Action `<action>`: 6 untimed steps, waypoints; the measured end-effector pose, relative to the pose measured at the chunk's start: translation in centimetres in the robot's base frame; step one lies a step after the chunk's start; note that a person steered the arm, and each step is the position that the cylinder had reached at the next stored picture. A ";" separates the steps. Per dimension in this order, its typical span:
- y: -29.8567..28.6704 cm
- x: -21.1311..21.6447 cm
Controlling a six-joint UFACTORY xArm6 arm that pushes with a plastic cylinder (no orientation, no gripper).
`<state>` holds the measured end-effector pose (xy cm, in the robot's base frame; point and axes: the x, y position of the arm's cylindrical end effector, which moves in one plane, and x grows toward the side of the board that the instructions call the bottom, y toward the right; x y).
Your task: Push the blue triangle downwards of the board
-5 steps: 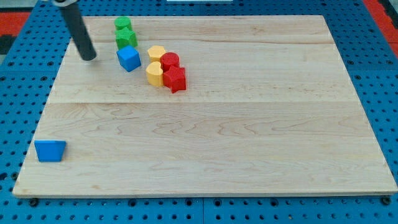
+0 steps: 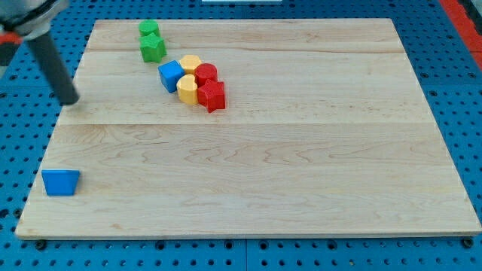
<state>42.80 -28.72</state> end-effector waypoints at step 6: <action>6.2 10.7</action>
